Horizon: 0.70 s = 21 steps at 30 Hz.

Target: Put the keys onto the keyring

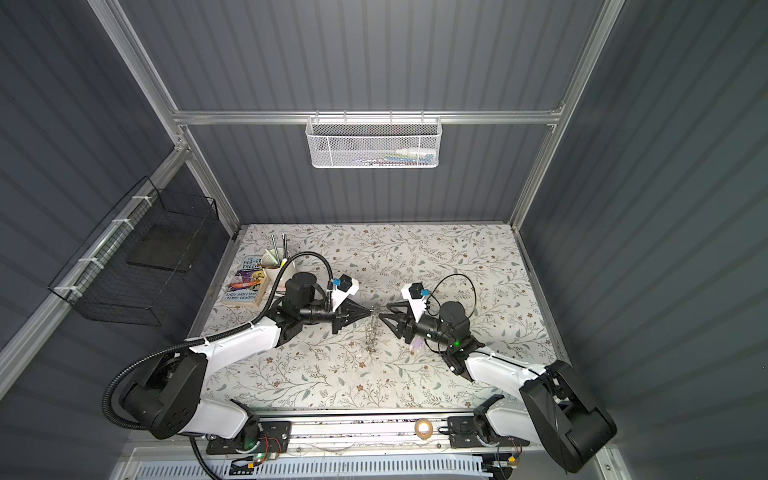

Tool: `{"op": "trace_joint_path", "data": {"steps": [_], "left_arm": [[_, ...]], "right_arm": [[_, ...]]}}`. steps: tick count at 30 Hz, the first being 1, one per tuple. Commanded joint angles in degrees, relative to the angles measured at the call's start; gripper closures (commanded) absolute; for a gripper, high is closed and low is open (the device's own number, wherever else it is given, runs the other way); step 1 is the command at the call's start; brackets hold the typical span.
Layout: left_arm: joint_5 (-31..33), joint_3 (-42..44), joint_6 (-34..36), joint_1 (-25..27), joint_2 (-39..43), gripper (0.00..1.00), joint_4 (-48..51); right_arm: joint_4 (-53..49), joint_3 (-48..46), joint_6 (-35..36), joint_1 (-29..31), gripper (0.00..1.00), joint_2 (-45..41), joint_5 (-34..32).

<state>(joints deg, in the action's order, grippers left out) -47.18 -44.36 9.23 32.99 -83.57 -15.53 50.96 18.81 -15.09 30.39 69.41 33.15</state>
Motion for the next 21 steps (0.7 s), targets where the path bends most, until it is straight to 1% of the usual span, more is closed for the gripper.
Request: {"op": "trace_joint_path", "data": {"steps": [1,3,6,8,11,17,21], "left_arm": [[1.8,-6.0,9.3,0.7,1.2,1.0,17.0],[2.9,-8.9,12.6,0.7,1.4,1.0,23.4],[4.1,-13.3,17.0,0.7,1.3,1.0,31.7],[4.5,-17.1,20.1,0.7,0.2,1.0,38.4],[5.1,-21.6,23.8,0.8,-1.4,1.0,45.8],[5.6,-27.1,28.1,1.4,-4.1,1.0,53.8],[7.0,-29.6,29.9,2.5,-6.1,1.0,57.2]], "right_arm": [[-0.4,-0.4,-0.1,-0.3,0.47,-1.9,-2.9],[-1.3,-0.2,0.5,-0.2,0.46,-2.2,-2.6],[-2.8,0.9,1.5,0.0,0.48,-1.1,-0.7],[-4.2,2.0,1.7,0.3,0.5,0.0,0.6],[-5.2,2.9,1.8,0.6,0.55,1.1,2.2],[-7.7,4.5,3.0,1.8,0.58,2.1,4.1],[-7.3,4.6,2.6,1.8,0.59,2.1,4.8]]}}
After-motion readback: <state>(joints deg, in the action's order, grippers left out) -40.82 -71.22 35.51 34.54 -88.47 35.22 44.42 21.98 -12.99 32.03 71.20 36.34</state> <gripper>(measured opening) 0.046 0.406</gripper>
